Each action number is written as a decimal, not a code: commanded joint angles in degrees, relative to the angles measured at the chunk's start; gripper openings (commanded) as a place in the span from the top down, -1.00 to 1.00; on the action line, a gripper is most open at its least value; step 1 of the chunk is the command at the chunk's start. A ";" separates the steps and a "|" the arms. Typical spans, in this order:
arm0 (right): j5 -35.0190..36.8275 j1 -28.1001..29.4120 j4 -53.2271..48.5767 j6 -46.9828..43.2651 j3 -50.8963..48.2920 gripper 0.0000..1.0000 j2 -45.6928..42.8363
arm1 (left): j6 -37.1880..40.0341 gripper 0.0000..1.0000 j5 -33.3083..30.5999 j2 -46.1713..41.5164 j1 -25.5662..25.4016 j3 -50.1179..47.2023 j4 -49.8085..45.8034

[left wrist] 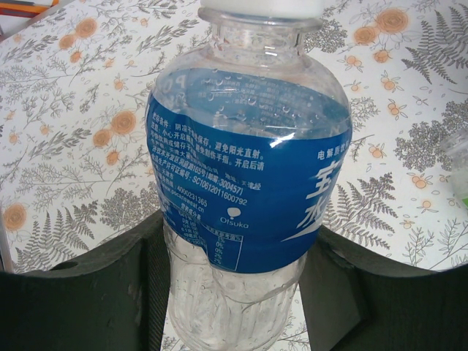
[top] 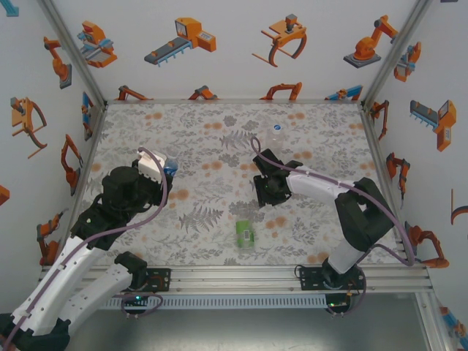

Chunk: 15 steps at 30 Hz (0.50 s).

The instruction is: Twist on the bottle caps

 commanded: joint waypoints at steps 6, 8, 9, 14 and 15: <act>1.09 -0.27 -1.54 0.25 2.03 0.08 -0.72 | 0.84 0.76 0.22 -0.07 0.39 0.05 1.64; 1.36 -0.32 -1.83 0.15 2.46 0.08 -1.08 | 0.89 0.76 0.32 -0.08 0.43 -0.05 1.73; 1.64 -0.27 -1.96 -0.01 2.57 0.08 -1.03 | 0.87 0.76 0.33 -0.03 0.47 -0.01 1.72; 1.89 -0.32 -2.45 -0.38 3.02 0.06 -0.77 | 0.84 0.76 0.64 0.16 0.69 0.04 1.84; 1.87 -0.27 -2.37 -0.38 3.02 0.06 -0.63 | 0.81 0.76 0.69 0.12 0.71 0.04 1.84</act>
